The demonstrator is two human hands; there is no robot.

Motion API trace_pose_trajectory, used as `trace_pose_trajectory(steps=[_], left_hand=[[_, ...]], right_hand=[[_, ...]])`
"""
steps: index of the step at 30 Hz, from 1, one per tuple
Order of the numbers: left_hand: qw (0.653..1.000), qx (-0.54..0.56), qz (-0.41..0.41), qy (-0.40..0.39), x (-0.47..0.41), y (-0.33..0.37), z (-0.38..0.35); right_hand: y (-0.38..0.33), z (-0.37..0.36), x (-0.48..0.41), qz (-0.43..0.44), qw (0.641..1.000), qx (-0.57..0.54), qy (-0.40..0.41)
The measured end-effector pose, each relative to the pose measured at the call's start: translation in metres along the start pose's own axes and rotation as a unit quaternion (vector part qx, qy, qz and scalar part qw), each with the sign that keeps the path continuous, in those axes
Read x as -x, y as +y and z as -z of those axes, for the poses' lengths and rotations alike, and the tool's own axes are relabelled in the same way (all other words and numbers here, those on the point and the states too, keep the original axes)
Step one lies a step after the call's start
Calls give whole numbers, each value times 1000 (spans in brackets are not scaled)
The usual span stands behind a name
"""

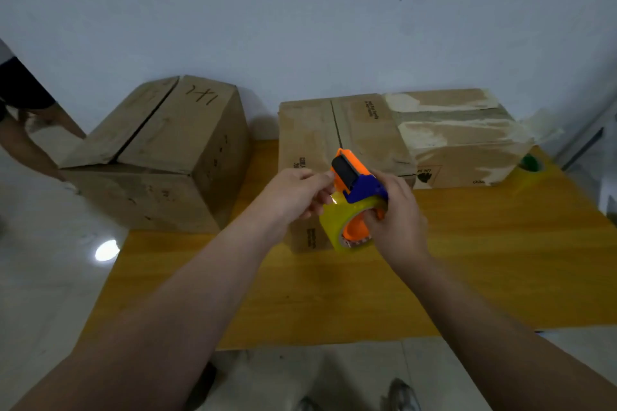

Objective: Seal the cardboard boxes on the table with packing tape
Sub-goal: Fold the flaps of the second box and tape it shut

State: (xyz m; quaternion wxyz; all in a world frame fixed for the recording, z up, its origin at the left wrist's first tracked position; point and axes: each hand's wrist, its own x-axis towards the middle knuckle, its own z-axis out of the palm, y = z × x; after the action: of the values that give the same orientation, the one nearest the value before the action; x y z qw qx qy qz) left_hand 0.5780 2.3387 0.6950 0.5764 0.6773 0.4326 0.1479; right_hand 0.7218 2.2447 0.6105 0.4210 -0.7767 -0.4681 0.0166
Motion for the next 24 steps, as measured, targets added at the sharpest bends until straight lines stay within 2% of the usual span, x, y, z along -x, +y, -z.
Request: trace_pose_trajectory(steps=[4, 6, 10, 12, 15, 20, 24], left_hand=[[1000, -20, -21, 1, -3, 2, 11], [998, -64, -24, 12, -7, 3, 16], [992, -122, -20, 17, -15, 8, 31], [992, -124, -16, -8, -17, 10, 38], [990, -139, -11, -29, -20, 8, 42], [992, -126, -5, -16, -25, 0, 50], [997, -64, 37, -26, -28, -7, 56]], right_hand=[[-3, -4, -1, 2, 999, 26, -22], [-2, -4, -1, 14, 996, 57, -62], [-4, -5, 0, 102, 979, 119, -131], [-6, -6, -1, 118, 976, 73, -165], [-8, -9, -5, 82, 970, -56, -221], [-8, -10, -5, 100, 971, -70, -206], [-7, -9, -11, 123, 973, -39, -191]])
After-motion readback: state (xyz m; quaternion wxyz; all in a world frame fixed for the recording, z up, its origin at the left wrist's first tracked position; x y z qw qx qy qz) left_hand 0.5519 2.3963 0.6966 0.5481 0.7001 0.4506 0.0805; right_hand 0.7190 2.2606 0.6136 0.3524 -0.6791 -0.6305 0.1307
